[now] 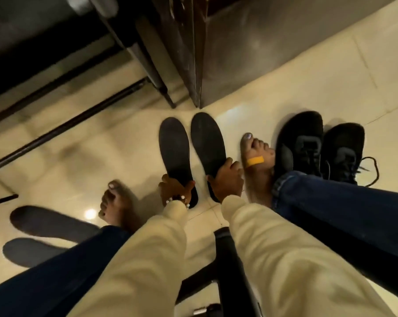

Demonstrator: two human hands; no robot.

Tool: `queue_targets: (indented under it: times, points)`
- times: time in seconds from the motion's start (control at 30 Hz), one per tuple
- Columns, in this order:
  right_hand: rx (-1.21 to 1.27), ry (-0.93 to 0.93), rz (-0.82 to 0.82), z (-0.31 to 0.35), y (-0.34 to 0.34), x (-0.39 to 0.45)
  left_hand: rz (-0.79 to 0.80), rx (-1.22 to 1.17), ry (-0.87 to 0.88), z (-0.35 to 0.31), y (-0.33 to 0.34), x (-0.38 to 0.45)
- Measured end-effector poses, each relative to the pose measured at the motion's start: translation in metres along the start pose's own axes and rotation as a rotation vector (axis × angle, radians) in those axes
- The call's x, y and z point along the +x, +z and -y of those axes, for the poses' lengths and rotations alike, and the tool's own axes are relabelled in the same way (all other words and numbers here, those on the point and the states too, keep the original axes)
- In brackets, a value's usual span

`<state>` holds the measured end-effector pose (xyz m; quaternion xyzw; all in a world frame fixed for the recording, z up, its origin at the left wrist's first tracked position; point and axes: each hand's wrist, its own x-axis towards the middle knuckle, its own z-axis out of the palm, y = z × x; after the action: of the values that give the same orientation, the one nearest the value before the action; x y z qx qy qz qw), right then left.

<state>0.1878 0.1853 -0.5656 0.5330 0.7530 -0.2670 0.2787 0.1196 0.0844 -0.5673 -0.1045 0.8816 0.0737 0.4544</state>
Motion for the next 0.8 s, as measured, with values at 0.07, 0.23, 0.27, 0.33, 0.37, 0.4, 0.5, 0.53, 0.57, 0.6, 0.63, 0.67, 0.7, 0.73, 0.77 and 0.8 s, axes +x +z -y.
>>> queue_targets:
  times: [0.07, 0.23, 0.27, 0.33, 0.37, 0.4, 0.5, 0.53, 0.57, 0.6, 0.63, 0.67, 0.7, 0.73, 0.77, 0.8]
  points:
    - [-0.031, 0.016, -0.021, -0.002, 0.013, 0.003, -0.058, -0.041, -0.067, -0.006, 0.013, 0.005]
    - [0.144, 0.067, -0.015, -0.010, 0.014, 0.014, -0.115, -0.218, -0.069, 0.000, 0.025, 0.014]
    - [0.150, 0.048, 0.002, -0.013, 0.012, 0.014, -0.108, -0.239, -0.057, 0.003, 0.023, 0.015]
    - [0.183, -0.002, 0.056, -0.015, 0.005, 0.012, -0.052, -0.169, -0.019, 0.006, 0.015, 0.012]
    - [0.220, -0.019, 0.083, -0.016, 0.002, 0.010, -0.017, -0.122, 0.005, 0.008, 0.010, 0.010]
    - [0.262, -0.025, 0.111, -0.016, -0.005, 0.005, 0.004, -0.114, 0.018, 0.010, 0.004, 0.005]
    - [0.364, -0.007, 0.185, -0.014, -0.030, -0.016, 0.071, -0.250, -0.026, 0.013, -0.017, -0.021]
    - [0.385, -0.004, 0.212, -0.014, -0.041, -0.025, 0.072, -0.287, -0.028, 0.015, -0.025, -0.032]
    - [0.405, -0.011, 0.233, -0.012, -0.053, -0.037, 0.070, -0.330, -0.025, 0.016, -0.036, -0.047]
    - [0.428, -0.018, 0.249, -0.011, -0.064, -0.047, 0.072, -0.370, -0.010, 0.016, -0.047, -0.061]
    - [0.448, -0.027, 0.263, -0.010, -0.074, -0.057, 0.070, -0.395, -0.004, 0.015, -0.056, -0.074]
    - [0.458, -0.044, 0.274, -0.008, -0.087, -0.072, 0.065, -0.421, -0.001, 0.016, -0.069, -0.090]
    - [0.461, -0.054, 0.279, -0.006, -0.098, -0.088, 0.067, -0.422, 0.001, 0.018, -0.080, -0.105]
    - [0.460, -0.068, 0.277, -0.004, -0.110, -0.104, 0.057, -0.406, 0.020, 0.019, -0.093, -0.123]
    - [0.470, -0.076, 0.275, -0.001, -0.120, -0.119, 0.053, -0.388, 0.021, 0.019, -0.106, -0.143]
    - [0.494, -0.079, 0.281, 0.001, -0.130, -0.133, 0.053, -0.393, 0.022, 0.021, -0.118, -0.161]
